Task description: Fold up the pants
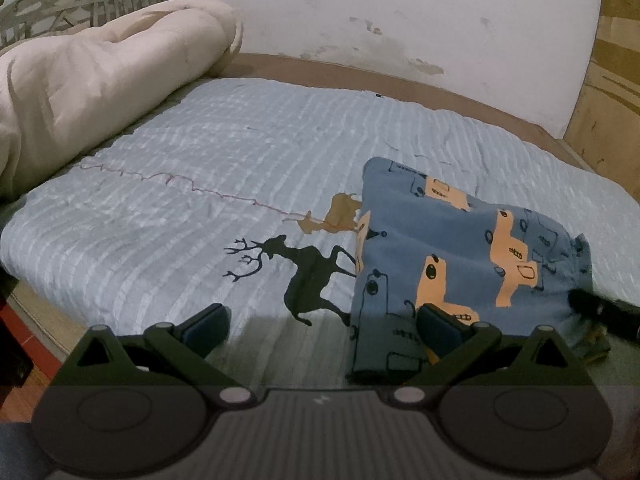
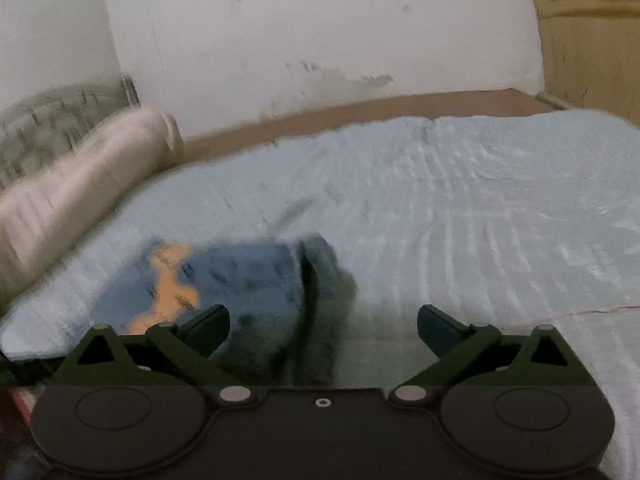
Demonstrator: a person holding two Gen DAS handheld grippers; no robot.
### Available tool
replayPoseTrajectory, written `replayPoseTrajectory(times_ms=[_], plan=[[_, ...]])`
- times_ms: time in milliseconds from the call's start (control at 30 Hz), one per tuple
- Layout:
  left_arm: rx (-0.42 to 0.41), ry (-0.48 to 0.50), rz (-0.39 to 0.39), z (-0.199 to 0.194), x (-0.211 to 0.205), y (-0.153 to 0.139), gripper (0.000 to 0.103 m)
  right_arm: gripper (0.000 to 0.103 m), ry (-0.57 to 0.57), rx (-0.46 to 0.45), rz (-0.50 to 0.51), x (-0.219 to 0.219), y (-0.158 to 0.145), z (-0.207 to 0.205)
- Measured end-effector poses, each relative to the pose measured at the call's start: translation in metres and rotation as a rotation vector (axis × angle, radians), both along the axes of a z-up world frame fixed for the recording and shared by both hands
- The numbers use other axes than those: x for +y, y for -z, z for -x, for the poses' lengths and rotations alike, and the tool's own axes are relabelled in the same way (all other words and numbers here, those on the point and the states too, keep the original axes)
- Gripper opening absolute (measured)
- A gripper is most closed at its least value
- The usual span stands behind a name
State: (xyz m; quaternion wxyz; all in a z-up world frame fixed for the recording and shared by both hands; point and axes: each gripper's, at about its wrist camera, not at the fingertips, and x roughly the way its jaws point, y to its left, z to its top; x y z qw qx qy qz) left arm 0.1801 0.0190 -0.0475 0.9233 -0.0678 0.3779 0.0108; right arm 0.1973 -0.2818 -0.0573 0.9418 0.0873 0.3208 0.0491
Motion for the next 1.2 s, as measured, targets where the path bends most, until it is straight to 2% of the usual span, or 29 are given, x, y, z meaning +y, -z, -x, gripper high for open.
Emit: replayPoseTrajectory(times_ms=[67,233,367,467,633,700,767,867,967,1100,1200], plan=[[0.001,0.004,0.0,0.001,0.0,0.001,0.102,0.102,-0.004,0.012,0.043,0.003,0.007,0.006],[-0.009,0.002,0.02,0.004,0.001,-0.003,0.102,0.102,-0.039,-0.036,0.113,0.008,0.018,0.028],[-0.043,0.0,0.083,0.003,0.002,-0.011,0.102,0.102,-0.04,-0.064,0.103,0.007,0.012,0.031],[-0.041,0.018,0.086,-0.004,-0.009,-0.01,0.102,0.102,-0.039,-0.132,0.081,0.007,-0.003,0.032],[0.009,0.047,0.015,-0.007,-0.03,0.004,0.102,0.102,-0.107,-0.169,0.063,0.016,-0.02,-0.004],[0.001,0.059,-0.013,-0.004,-0.034,0.006,0.102,0.102,-0.152,-0.148,0.063,0.024,-0.021,-0.025],[0.006,0.062,-0.006,-0.004,-0.033,0.007,0.102,0.102,-0.181,-0.124,0.067,0.032,-0.019,-0.043],[0.015,0.071,0.0,-0.005,-0.03,0.008,0.102,0.102,-0.209,-0.072,0.149,0.045,-0.011,-0.065],[0.013,0.079,-0.006,-0.004,-0.031,0.009,0.102,0.102,-0.151,-0.051,0.232,0.041,0.003,-0.078],[0.013,0.078,-0.004,-0.005,-0.03,0.01,0.102,0.102,-0.052,-0.03,0.155,0.011,0.009,-0.088],[0.013,0.078,0.0,-0.004,-0.029,0.01,0.102,0.102,-0.026,-0.077,0.117,0.001,0.003,-0.077]])
